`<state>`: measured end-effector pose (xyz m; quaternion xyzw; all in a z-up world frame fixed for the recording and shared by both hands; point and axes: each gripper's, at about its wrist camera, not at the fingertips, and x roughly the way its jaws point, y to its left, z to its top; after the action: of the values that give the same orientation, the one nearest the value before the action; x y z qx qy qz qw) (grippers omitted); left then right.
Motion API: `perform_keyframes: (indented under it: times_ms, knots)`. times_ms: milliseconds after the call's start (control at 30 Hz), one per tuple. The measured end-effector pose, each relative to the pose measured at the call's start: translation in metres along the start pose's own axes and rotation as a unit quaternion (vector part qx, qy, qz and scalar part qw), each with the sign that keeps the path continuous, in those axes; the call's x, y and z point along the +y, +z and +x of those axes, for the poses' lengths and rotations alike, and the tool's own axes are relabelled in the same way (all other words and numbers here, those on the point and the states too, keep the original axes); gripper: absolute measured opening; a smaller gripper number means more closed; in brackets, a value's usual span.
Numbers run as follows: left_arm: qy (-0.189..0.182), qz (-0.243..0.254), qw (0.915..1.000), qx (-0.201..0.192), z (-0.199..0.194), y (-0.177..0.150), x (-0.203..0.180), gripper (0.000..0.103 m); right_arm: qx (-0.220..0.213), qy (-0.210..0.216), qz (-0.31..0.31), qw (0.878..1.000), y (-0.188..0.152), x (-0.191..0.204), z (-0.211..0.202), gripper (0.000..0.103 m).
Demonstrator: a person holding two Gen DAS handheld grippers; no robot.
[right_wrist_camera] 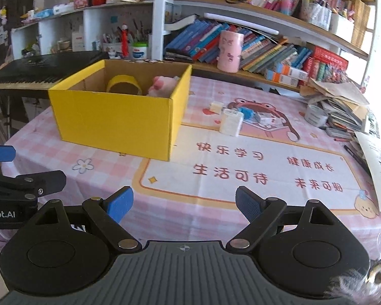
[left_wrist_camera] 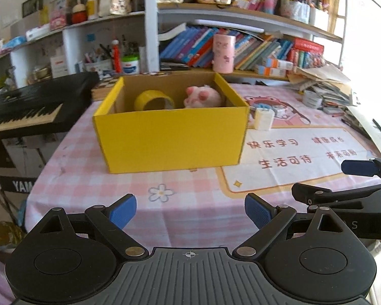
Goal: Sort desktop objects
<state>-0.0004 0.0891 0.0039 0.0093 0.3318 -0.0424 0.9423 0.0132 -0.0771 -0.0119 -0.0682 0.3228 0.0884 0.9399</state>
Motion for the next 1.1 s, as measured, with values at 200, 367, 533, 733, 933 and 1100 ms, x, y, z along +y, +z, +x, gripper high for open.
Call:
perform_keyframes:
  times_ms: [200, 367, 533, 733, 933, 1100]
  knots:
    - [-0.027, 0.019, 0.9995, 0.005, 0.010, 0.005, -0.014, 0.094, 0.012, -0.024, 0.019, 0.999, -0.004, -0.013, 0.000, 0.088]
    - [-0.038, 0.024, 0.9989, 0.010, 0.019, 0.008, -0.023, 0.094, 0.021, -0.038, 0.029, 0.999, -0.008, -0.023, 0.001, 0.088]
    - [-0.050, 0.034, 0.9980, 0.017, 0.028, 0.013, -0.034, 0.094, 0.023, -0.051, 0.038, 0.998, -0.010, -0.033, 0.002, 0.088]
    - [-0.069, 0.056, 0.9958, 0.019, 0.040, 0.021, -0.055, 0.095, 0.027, -0.068, 0.055, 0.996, -0.010, -0.054, 0.005, 0.088]
    - [-0.089, 0.077, 0.9928, 0.022, 0.056, 0.031, -0.079, 0.095, 0.032, -0.085, 0.066, 0.994, -0.009, -0.076, 0.009, 0.088]
    - [-0.109, 0.095, 0.9891, 0.027, 0.071, 0.039, -0.103, 0.095, 0.039, -0.104, 0.079, 0.991, -0.010, -0.100, 0.014, 0.088]
